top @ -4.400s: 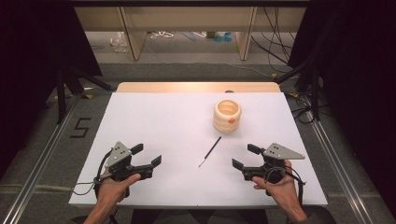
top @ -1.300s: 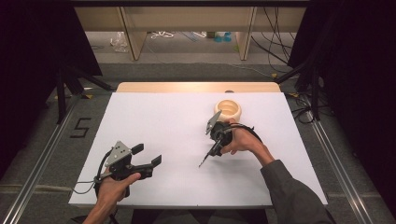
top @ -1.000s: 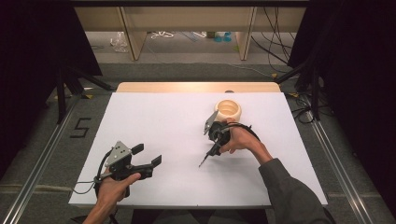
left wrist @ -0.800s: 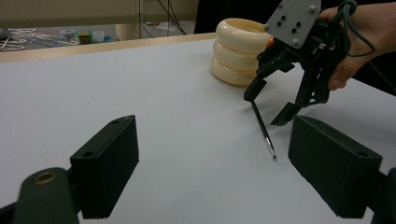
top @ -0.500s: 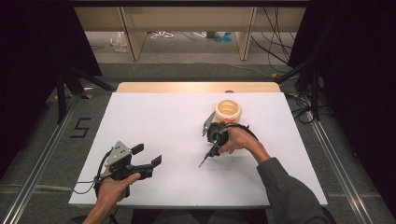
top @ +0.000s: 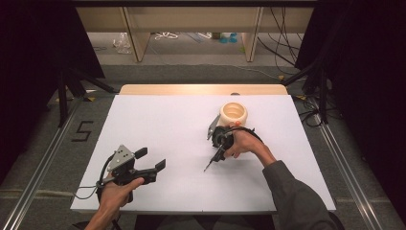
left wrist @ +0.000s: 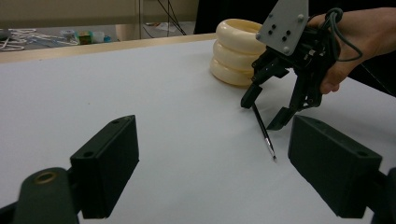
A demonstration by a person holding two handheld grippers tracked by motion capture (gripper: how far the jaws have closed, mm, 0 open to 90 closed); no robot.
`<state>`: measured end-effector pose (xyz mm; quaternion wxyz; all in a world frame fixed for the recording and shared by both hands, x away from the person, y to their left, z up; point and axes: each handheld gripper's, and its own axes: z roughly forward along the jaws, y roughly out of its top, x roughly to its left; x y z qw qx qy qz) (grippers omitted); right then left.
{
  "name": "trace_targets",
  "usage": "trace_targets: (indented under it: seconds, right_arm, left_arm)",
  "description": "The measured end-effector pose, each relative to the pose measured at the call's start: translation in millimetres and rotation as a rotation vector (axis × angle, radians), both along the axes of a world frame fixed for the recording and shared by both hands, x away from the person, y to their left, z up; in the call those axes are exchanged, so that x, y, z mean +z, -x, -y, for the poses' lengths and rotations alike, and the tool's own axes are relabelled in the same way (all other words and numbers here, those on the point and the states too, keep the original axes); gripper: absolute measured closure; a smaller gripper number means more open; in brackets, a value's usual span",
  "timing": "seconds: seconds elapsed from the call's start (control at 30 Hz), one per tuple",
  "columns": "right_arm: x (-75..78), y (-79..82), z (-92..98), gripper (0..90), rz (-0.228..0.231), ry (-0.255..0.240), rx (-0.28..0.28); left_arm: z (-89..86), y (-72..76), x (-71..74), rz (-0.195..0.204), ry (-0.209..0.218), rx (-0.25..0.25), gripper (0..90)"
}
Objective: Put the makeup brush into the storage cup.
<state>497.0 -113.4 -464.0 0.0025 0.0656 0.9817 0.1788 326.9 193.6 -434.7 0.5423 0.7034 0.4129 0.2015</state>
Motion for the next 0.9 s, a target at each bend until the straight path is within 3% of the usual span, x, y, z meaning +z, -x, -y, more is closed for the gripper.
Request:
trace_targets:
  seconds: [0.37, 0.9]
  right_arm:
    - [0.1, 0.9, -0.2, 42.9, 0.015, 0.022, -0.002]
    - [4.5, 3.4, 1.5, 61.4, 0.011, 0.077, 0.020]
  left_arm:
    - [-0.1, 0.0, 0.0, 0.000, 0.006, 0.001, 15.7]
    - [-0.2, 0.0, 0.0, -0.002, 0.009, 0.003, 15.8]
